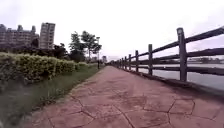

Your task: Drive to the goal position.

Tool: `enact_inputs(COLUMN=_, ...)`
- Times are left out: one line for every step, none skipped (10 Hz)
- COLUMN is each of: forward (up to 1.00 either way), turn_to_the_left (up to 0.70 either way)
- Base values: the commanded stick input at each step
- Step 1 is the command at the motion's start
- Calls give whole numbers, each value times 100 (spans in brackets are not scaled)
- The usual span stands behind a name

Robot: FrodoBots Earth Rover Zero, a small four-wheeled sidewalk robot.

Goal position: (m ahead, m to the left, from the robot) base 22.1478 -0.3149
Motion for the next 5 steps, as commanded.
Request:
enact_inputs(forward=100, turn_to_the_left=0)
enact_inputs(forward=100, turn_to_the_left=0)
enact_inputs(forward=100, turn_to_the_left=0)
enact_inputs(forward=100, turn_to_the_left=0)
enact_inputs(forward=100, turn_to_the_left=0)
